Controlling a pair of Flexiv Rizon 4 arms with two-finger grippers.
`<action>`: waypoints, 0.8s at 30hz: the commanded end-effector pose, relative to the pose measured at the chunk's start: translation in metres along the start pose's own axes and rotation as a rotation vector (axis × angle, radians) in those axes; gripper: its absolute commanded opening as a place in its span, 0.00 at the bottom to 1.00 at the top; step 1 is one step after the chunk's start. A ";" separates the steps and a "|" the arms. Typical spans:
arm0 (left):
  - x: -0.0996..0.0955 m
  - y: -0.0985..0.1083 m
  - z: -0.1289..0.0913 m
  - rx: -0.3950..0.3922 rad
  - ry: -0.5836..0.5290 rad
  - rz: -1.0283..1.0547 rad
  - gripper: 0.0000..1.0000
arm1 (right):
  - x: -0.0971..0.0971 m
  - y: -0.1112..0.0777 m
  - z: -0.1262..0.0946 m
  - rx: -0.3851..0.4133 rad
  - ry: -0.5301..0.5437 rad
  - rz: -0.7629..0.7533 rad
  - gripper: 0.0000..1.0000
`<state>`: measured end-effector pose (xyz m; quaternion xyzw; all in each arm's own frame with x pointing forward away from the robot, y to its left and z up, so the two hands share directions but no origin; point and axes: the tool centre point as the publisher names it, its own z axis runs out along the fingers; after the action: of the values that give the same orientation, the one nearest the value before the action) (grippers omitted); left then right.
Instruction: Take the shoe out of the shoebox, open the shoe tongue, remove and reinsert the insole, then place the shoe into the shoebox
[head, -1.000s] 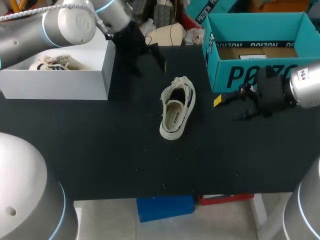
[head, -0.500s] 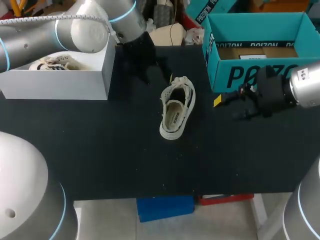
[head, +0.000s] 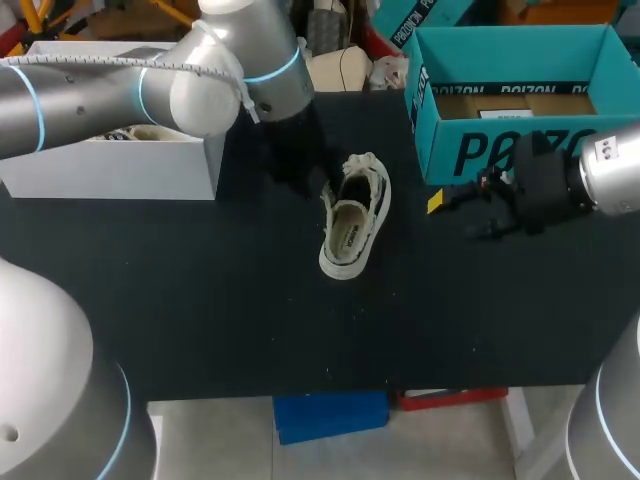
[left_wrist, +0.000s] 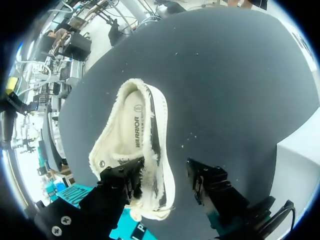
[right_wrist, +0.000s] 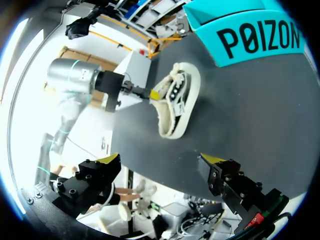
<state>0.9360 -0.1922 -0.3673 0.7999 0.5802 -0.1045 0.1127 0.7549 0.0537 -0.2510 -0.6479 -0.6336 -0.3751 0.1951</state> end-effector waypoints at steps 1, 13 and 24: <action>-0.001 0.012 0.024 0.015 0.007 -0.010 0.59 | 0.001 0.000 0.000 0.001 -0.002 0.001 1.00; 0.002 0.021 0.046 -0.014 0.042 0.007 0.54 | 0.001 0.000 0.000 0.001 -0.002 0.001 1.00; 0.000 0.022 0.049 -0.072 0.067 0.092 0.00 | 0.001 0.000 0.000 0.001 -0.002 0.001 1.00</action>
<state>0.9603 -0.2151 -0.4114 0.8242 0.5505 -0.0549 0.1215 0.7549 0.0537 -0.2510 -0.6478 -0.6337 -0.3751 0.1951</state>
